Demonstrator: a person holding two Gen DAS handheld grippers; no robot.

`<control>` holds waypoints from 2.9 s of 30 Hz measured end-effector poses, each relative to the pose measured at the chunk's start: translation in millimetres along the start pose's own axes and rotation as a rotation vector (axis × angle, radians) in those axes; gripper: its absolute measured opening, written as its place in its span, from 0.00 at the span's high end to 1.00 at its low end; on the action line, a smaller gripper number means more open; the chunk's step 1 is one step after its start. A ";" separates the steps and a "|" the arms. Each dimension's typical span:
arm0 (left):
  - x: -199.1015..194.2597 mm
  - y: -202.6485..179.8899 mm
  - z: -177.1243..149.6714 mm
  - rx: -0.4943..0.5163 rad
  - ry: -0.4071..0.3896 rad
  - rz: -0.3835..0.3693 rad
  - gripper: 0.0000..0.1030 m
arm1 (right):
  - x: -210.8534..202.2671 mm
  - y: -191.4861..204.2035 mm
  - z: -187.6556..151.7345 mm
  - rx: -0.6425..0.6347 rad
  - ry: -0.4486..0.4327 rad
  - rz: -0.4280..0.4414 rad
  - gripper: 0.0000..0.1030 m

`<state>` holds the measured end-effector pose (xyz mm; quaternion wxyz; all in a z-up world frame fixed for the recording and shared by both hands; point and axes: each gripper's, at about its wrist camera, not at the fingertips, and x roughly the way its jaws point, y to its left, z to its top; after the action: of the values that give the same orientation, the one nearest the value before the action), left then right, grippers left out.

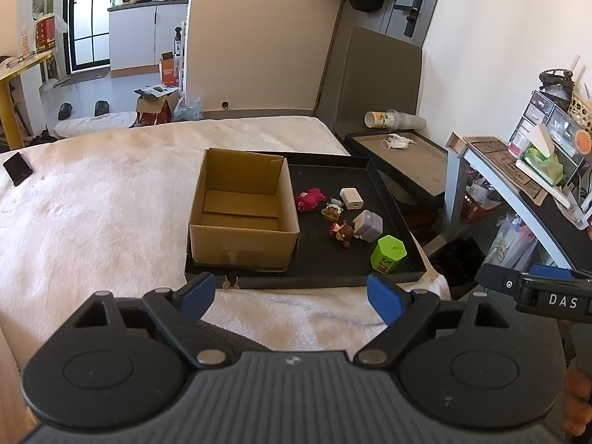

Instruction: Organize rigid objects

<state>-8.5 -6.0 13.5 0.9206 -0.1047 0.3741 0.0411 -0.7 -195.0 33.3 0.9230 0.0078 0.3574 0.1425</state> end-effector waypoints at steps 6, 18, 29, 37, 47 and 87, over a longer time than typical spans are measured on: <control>2.2 -0.9 -0.9 0.009 -0.001 0.008 0.14 | 0.5 -0.4 0.0 0.002 0.007 -0.006 0.00; 4.2 -0.3 -2.5 0.013 0.002 0.002 0.14 | 0.9 -0.8 0.0 0.002 0.003 -0.006 0.00; 3.8 -1.2 -1.3 0.011 0.002 0.003 0.14 | 1.3 0.0 -0.7 0.000 0.002 -0.009 0.00; 3.5 -0.8 -1.6 0.011 0.002 0.003 0.14 | 1.0 0.1 -0.5 0.000 0.005 -0.008 0.00; 4.8 0.0 -1.4 0.015 0.011 0.011 0.14 | 3.2 -1.4 0.4 0.007 0.011 -0.005 0.00; 100.4 33.8 39.1 -0.025 0.202 0.123 0.14 | 89.5 -46.2 26.0 0.080 0.061 0.102 0.00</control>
<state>84.8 35.4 -34.7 0.8726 -0.0967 0.4700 0.0916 91.3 -213.0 -11.6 0.9023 0.0586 0.3897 0.1749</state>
